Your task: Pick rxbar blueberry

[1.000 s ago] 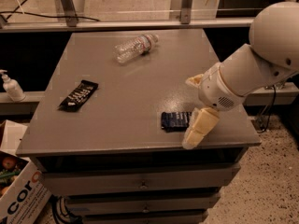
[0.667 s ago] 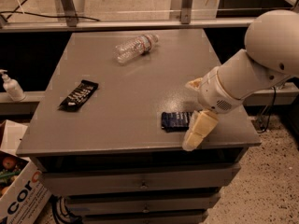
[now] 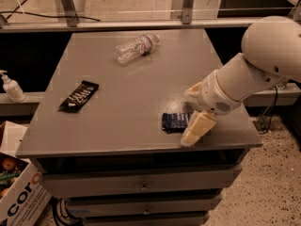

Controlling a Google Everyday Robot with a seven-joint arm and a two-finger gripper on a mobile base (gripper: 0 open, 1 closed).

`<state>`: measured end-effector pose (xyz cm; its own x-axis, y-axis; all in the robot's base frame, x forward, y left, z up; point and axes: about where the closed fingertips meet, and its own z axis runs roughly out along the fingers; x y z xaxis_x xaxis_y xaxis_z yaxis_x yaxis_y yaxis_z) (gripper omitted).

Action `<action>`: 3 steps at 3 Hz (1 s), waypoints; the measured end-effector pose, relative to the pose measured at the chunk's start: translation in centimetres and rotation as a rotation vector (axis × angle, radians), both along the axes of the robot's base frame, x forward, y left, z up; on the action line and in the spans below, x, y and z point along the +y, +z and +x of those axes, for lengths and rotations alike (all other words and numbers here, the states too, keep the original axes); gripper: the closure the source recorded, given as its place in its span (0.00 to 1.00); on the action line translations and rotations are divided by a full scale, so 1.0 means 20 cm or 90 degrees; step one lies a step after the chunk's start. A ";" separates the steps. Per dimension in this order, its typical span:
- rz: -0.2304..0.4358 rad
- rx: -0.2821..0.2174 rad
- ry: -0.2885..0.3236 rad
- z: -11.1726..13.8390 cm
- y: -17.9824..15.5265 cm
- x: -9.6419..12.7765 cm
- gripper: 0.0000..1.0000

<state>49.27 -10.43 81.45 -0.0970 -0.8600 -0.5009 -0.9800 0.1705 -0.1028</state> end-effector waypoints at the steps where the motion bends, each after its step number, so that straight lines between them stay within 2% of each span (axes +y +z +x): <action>1: -0.001 -0.002 -0.002 0.01 0.01 -0.02 0.41; 3: -0.004 0.002 -0.008 0.00 0.01 -0.04 0.87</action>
Offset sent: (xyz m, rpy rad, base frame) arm 0.0013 -0.0143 -0.0028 -0.0066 0.0105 -0.0263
